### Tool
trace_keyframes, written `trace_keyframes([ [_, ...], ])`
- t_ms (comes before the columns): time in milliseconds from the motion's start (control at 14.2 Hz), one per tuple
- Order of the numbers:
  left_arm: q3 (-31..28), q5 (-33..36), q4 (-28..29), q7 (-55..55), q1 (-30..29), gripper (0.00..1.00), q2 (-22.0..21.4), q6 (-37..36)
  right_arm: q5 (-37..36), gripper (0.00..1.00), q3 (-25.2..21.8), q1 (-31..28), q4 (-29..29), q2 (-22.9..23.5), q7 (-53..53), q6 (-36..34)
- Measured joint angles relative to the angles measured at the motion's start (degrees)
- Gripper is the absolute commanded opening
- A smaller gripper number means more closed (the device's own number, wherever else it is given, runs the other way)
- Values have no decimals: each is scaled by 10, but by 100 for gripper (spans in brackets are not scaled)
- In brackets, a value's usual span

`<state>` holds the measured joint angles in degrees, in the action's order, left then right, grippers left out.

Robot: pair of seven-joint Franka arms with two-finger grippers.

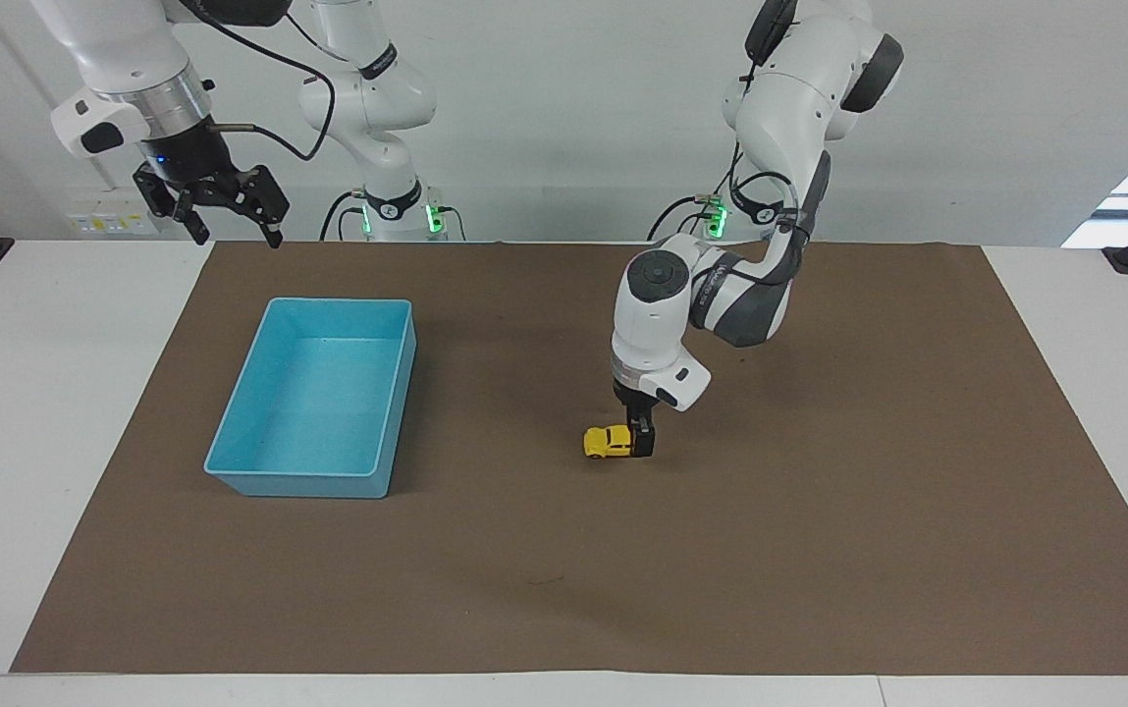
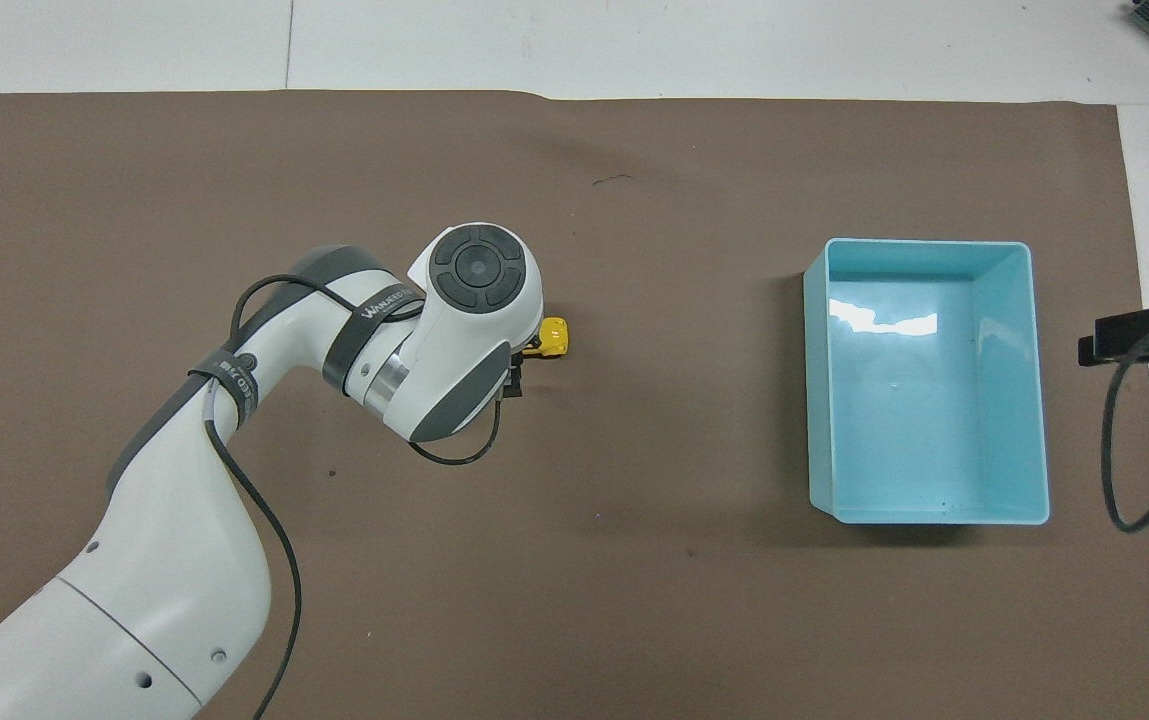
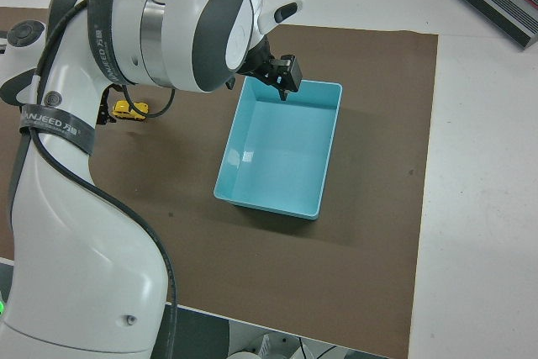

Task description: Wind up and store yellow beetle car

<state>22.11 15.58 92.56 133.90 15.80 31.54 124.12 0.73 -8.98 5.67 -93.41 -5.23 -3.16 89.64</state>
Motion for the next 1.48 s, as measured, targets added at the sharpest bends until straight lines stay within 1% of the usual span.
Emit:
trace_keyframes([
  [352, 0, 4, -8, 31, 10, 100, 17, 9, 0, 100, 0, 0, 0, 0, 0, 0],
  [634, 0, 6, -9, 39, 11, 99, 21, 11, 0, 100, 0, 0, 0, 0, 0, 0],
  [774, 0, 7, -10, 40, 11, 60, 21, 11, 0, 100, 0, 0, 0, 0, 0, 0],
  [915, 0, 7, -11, 40, 11, 25, 21, 11, 0, 100, 0, 0, 0, 0, 0, 0],
  [986, 0, 11, -13, 40, 11, 10, 21, 10, 0, 100, 0, 0, 0, 0, 0, 0],
  [1056, 0, 18, -14, 40, 11, 0, 21, 10, 0, 100, 0, 0, 0, 0, 0, 0],
  [1478, 1, 27, -17, 39, 11, 0, 21, 10, 0, 100, 0, 0, 0, 0, 0, 0],
])
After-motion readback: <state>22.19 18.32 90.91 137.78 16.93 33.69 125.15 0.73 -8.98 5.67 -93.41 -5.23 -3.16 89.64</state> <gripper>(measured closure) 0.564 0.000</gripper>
